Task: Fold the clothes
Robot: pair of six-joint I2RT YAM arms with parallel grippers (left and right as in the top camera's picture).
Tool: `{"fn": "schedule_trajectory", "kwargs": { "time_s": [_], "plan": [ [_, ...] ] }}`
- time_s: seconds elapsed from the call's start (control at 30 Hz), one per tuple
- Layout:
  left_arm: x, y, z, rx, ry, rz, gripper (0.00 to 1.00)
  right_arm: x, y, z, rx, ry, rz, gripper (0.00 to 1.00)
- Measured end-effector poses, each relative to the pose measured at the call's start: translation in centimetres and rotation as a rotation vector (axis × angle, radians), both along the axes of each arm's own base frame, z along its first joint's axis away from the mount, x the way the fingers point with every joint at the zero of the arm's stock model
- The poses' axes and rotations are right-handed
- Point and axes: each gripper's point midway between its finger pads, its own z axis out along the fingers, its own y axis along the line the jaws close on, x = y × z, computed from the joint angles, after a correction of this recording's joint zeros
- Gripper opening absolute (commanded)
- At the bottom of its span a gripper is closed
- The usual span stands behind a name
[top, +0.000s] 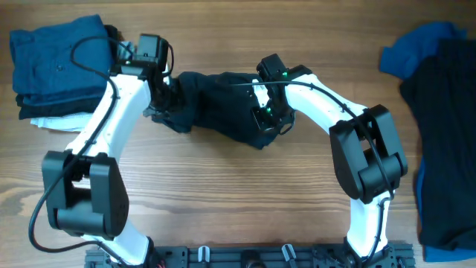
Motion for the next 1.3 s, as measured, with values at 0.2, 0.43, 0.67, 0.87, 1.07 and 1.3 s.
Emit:
{"fn": "schedule_trajectory", "kwargs": {
  "time_s": [0.2, 0.43, 0.67, 0.87, 1.07, 1.3],
  "plan": [
    [-0.9, -1.9, -1.3, 0.019, -0.001, -0.151, 0.22, 0.0, 0.0, 0.0, 0.000, 0.000, 0.000, 0.05],
    [-1.8, -4.8, -1.5, 0.123, -0.018, -0.260, 0.21, 0.0, 0.0, 0.0, 0.000, -0.001, 0.000, 0.05],
    [-0.3, -3.8, -2.0, 0.169, -0.088, -0.226, 0.25, 0.0, 0.0, 0.0, 0.000, 0.000, -0.003, 0.05],
    [-0.9, -3.6, -3.1, 0.172, -0.078, -0.226, 0.29, 0.0, 0.0, 0.0, -0.001, 0.001, -0.003, 0.05],
    [-1.4, -3.5, -4.0, 0.173, -0.069, -0.224, 0.40, 0.0, 0.0, 0.0, -0.001, 0.001, -0.003, 0.05],
    [-1.6, -3.4, -5.0, 0.171, -0.077, -0.220, 0.45, 0.0, 0.0, 0.0, 0.000, 0.000, -0.003, 0.05]
  ]
}}
